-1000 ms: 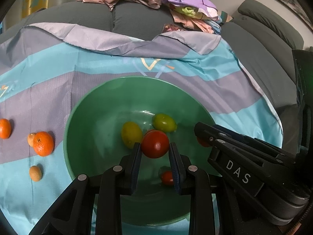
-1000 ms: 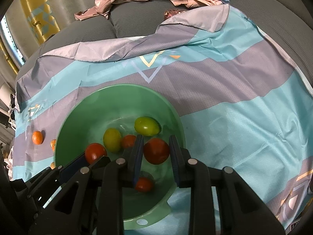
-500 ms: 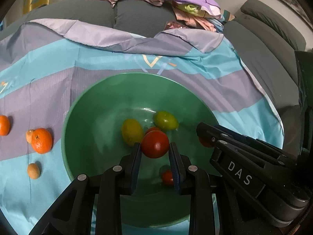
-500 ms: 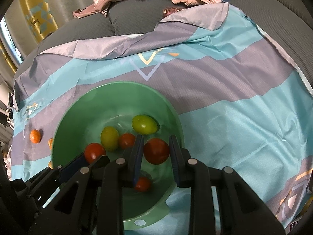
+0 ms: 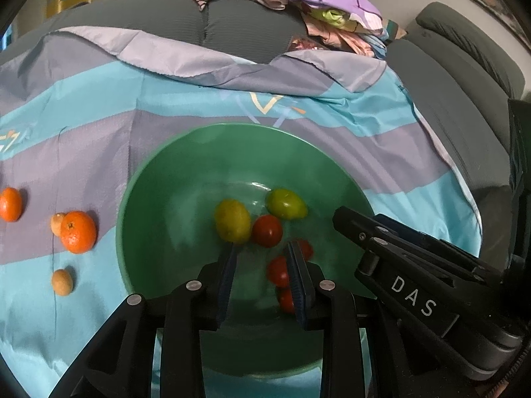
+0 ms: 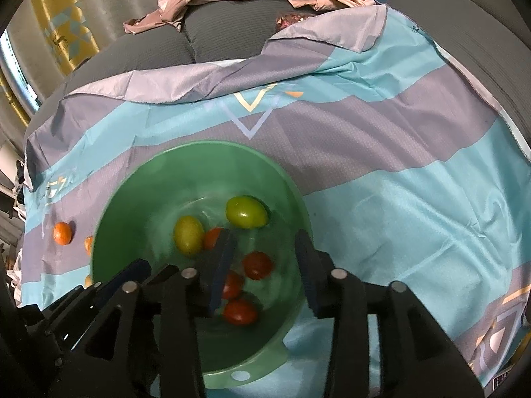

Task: Organize fruits
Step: 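Open both grippers to drop the red tomatoes into the bowl, then move both grippers back toward the remaining fruit on the cloth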

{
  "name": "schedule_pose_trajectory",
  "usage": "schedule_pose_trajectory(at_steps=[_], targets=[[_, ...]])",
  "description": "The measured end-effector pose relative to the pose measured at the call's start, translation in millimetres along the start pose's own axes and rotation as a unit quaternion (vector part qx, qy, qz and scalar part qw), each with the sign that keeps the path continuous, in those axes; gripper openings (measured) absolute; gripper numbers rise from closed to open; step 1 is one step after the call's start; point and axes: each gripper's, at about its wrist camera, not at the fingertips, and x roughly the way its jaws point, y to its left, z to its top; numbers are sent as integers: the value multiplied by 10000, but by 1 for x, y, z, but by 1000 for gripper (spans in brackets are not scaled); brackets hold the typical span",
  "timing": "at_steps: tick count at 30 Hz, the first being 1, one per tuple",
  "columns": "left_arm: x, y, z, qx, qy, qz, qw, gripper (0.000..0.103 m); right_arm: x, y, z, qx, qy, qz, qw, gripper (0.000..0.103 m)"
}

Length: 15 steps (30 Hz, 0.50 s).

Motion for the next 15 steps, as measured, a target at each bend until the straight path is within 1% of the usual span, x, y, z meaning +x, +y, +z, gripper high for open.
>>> schedule_pose_trajectory(at_steps=[1,4,5,7,10,12,14,15], targets=[[-1,1,0,-11,0,-4,10000,29,-1,1,0,-16,-23,17,10000,49],[-9,4,1,-1,-42,-28,10000,29,-5,5,1,-60,-125,23,9999,54],[-13,6,1,2,-67,-28,10000,30,-7,6,1,-73,-149,45,9999,54],[-20,10,0,2,-113,-44,9999,35,-9,8,2,-110,-203,90,9997,55],[-33,21,-3,-68,-205,-108,9997,37,-12,13,2,-184,-266,56,9995,56],[-45,35,-4,-202,-279,-148,9993,38,-13,17,2,-246,-294,24,9993,56],[-57,49,-4,-304,-347,-120,9989,43,-14,20,2,-291,-328,6,9990,56],[-65,58,-4,-351,-406,-63,9985,48,-14,22,2,-315,-341,5,9989,56]])
